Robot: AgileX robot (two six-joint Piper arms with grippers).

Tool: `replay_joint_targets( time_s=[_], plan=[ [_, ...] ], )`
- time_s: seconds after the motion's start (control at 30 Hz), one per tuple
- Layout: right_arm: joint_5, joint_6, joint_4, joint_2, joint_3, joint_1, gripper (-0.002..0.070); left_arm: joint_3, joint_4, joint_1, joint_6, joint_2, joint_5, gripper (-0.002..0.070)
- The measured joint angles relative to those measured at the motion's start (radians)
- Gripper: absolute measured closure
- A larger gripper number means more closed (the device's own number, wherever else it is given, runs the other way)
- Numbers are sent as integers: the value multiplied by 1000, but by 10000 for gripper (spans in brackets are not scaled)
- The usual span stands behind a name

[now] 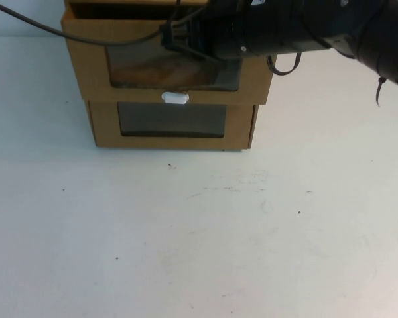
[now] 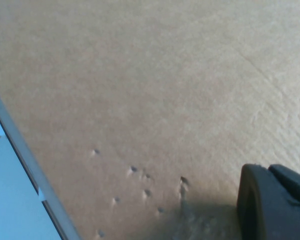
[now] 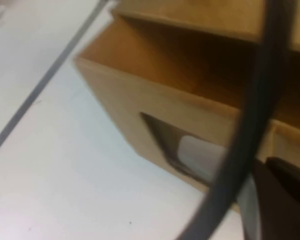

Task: Close the shoe box
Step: Close the shoe box with your right arm

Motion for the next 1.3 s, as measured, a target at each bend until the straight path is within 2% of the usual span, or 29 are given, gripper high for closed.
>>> replay_joint_targets(
  time_s=[0.53, 0.83, 1.07, 1.3],
  plan=[
    [-186, -7, 60, 76, 0, -28, 688, 0, 0, 0, 0, 0, -2, 677],
    [-212, -10, 71, 148, -77, -49, 689, -2, -1, 0, 0, 0, -4, 677],
    [-72, -10, 71, 164, -122, -62, 689, -2, -1, 0, 2, -4, -6, 677],
    [216, -1, 17, 45, -125, -68, 687, 2, 22, 0, 23, -133, 17, 677]
  ],
)
